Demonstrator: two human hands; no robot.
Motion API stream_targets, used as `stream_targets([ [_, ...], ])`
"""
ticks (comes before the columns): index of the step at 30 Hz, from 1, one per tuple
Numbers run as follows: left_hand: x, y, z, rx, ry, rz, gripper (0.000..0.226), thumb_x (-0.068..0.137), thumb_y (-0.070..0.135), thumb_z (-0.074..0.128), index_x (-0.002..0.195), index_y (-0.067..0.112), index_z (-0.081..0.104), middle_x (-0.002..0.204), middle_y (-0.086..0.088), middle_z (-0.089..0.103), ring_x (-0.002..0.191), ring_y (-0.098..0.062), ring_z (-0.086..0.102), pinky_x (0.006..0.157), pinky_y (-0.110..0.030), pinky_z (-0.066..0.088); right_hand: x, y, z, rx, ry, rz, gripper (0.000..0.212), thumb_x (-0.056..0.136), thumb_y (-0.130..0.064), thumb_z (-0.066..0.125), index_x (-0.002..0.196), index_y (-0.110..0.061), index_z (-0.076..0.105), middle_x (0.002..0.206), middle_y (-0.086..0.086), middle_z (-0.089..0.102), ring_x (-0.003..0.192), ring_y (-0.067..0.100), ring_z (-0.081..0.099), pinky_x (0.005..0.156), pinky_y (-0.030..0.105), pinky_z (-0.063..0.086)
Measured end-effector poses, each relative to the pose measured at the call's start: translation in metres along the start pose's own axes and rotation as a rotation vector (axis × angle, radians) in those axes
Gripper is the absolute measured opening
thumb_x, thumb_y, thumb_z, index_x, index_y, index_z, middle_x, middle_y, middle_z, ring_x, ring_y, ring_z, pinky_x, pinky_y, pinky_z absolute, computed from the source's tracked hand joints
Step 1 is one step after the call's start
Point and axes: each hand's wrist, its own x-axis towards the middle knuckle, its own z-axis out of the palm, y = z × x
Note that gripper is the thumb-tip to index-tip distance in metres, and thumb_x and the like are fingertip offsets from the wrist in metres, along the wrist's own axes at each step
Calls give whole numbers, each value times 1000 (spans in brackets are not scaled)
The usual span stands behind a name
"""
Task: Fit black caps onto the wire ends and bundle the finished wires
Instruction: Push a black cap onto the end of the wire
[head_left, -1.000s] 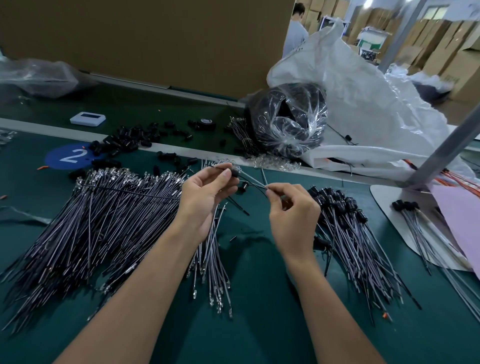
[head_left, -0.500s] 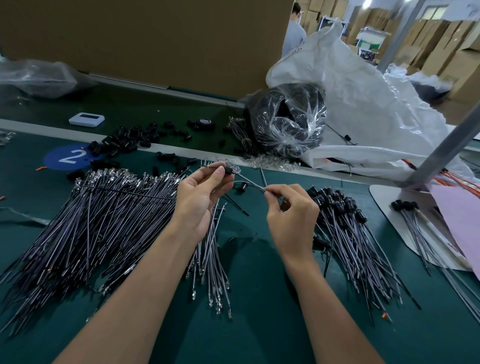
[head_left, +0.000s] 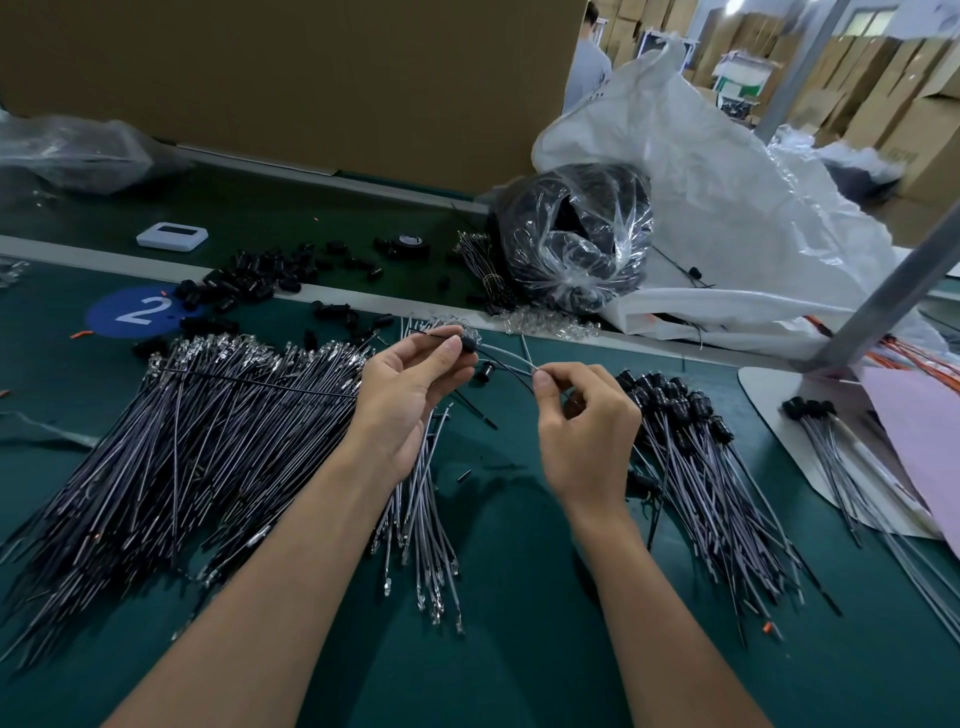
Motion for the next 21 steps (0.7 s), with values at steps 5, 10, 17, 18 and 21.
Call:
stream_targets([
  [5,-1,-1,0,9,-17,6,10,89,0,59,95,2,67,83,-6,73,78,-16,71,73,-21,58,-2,0,1,-22,-17,-35,5,86,-6,69,85,-9,74,77,-2,65,66,0,48,67,5,36],
  [10,-1,-1,0,18,-35,8,11,89,-1,59,93,3,68,82,-5,73,76,-15,71,73,-22,58,-1,-1,-1,-11,14,-65,7,84,-4,71,86,-9,75,79,0,67,67,8,54,64,12,42],
  [17,0,-3,0,38,-53,14,11,87,-2,61,94,4,68,82,-4,74,78,-15,71,73,-21,57,0,-2,-2,-4,35,5,6,82,-7,74,82,-13,75,78,-5,65,64,9,53,63,15,41],
  [18,0,-3,0,38,-53,14,11,87,-2,61,94,4,68,83,-4,74,79,-15,71,74,-22,57,0,-2,-2,4,24,18,5,82,-9,73,81,-13,75,77,-5,65,63,8,53,63,13,40],
  [21,0,-3,-1,35,-56,12,11,87,-1,61,95,4,68,84,-4,74,80,-16,71,74,-22,57,0,-1,0,2,-15,44,7,86,-13,70,80,-14,74,75,-6,63,63,3,51,63,11,37],
])
